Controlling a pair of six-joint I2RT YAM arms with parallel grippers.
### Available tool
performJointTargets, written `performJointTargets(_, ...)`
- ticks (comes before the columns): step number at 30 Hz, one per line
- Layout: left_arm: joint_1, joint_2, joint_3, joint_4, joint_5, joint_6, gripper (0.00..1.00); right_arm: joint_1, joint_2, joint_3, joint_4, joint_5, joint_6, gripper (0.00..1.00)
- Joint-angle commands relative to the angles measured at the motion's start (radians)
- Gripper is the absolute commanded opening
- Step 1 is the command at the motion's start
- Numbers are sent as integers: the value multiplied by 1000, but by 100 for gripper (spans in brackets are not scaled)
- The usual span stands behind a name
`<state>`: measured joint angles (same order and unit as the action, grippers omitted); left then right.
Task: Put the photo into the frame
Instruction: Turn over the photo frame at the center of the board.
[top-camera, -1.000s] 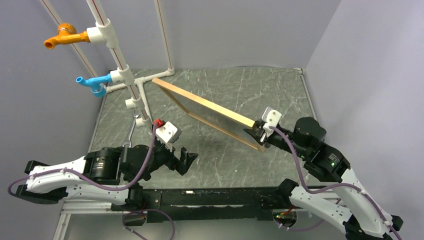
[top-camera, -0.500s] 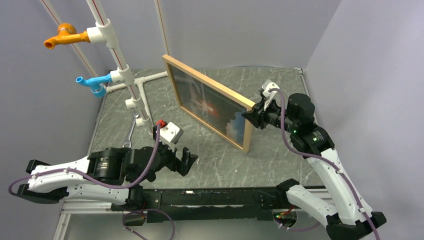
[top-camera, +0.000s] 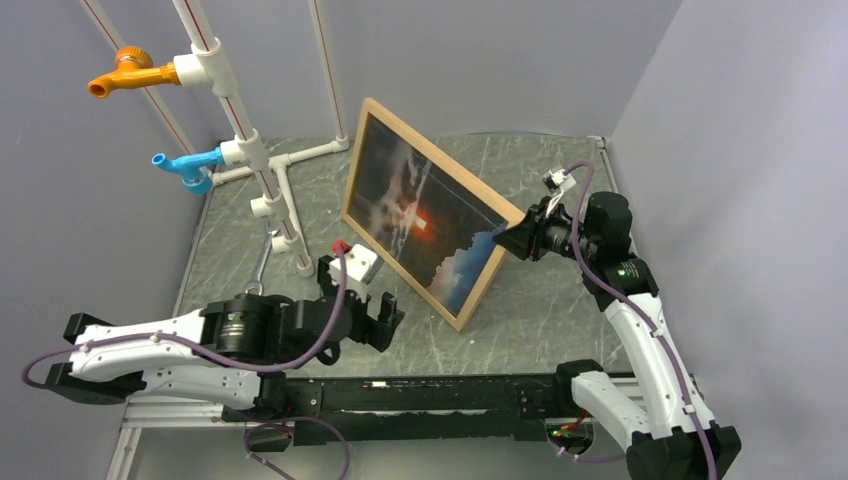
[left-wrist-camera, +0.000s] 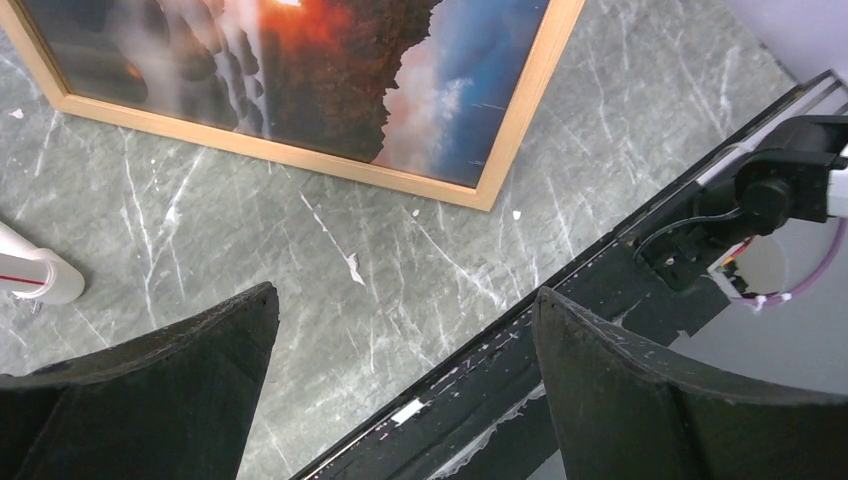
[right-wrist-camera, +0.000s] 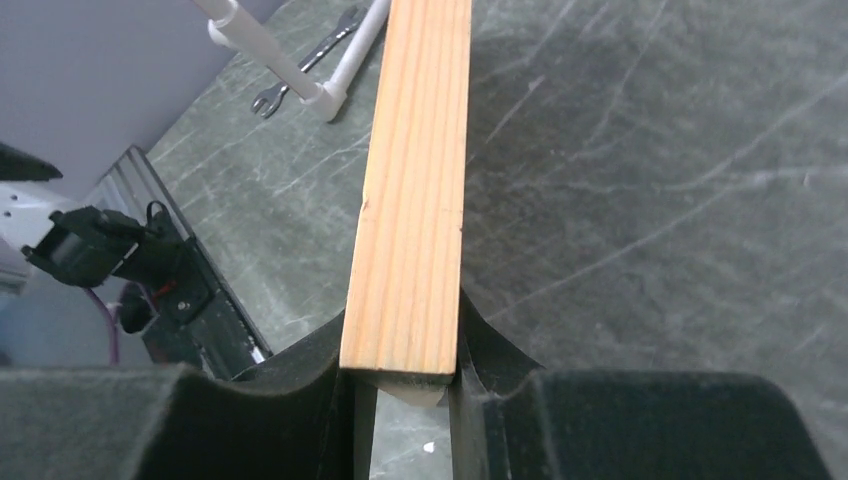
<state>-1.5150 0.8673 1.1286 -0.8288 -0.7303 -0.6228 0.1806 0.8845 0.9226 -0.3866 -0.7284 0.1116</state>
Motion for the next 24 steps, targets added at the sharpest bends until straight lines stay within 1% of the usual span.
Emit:
performJointTargets(1, 18, 73, 55, 25, 1, -28, 99, -74, -11, -55, -3, -143, 115, 0)
performJointTargets(3, 38, 115, 67, 36, 29, -33, 99, -114, -17, -95, -6, -129, 121, 0)
performJointTargets(6, 79, 176, 58, 88, 101, -24, 99, -154, -43, -171, 45, -84, 186, 0)
performJointTargets(10, 139, 242, 33, 157, 173, -49, 99, -172, -136, -286, 123, 117, 253, 0)
performJointTargets(12, 148, 258, 16, 213, 194, -53, 98, -173, -185, -357, 178, 176, 294, 0)
performJointTargets(14, 177, 277, -2, 275, 249, -49, 98, -173, -213, -421, 237, 206, 346, 0)
performJointTargets(19, 248, 357, -14, 345, 364, -50, 99, -173, -150, -513, 312, 276, 414, 0)
performJointTargets(24, 293, 462, 6, 325, 438, -52, 99, -175, -51, -577, 380, 307, 442, 0)
